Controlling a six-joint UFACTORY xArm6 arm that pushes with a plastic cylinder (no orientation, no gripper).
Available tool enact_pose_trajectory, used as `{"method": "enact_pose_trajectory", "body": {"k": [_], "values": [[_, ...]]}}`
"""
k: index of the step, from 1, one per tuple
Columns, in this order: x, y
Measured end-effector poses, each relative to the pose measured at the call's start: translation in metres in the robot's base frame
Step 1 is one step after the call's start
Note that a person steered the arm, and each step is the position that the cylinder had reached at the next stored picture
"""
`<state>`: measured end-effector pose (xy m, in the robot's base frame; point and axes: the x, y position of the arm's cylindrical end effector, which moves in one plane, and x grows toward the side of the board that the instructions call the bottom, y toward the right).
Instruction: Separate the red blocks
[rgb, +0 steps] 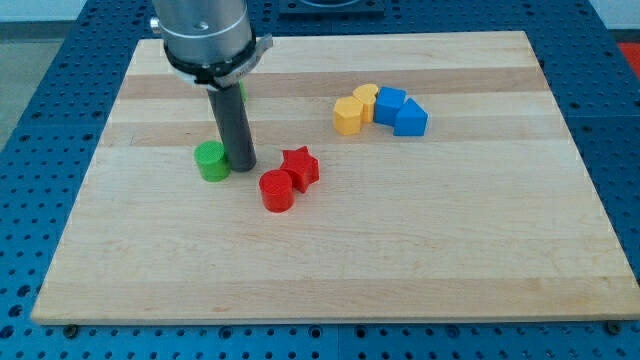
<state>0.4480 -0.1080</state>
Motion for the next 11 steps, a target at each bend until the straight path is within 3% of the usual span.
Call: {"method": "enact_pose_trajectory", "body": {"k": [2, 7, 11], "values": [[0.032, 0.047], [-0.014, 0.056], [-0.02, 0.067]]}}
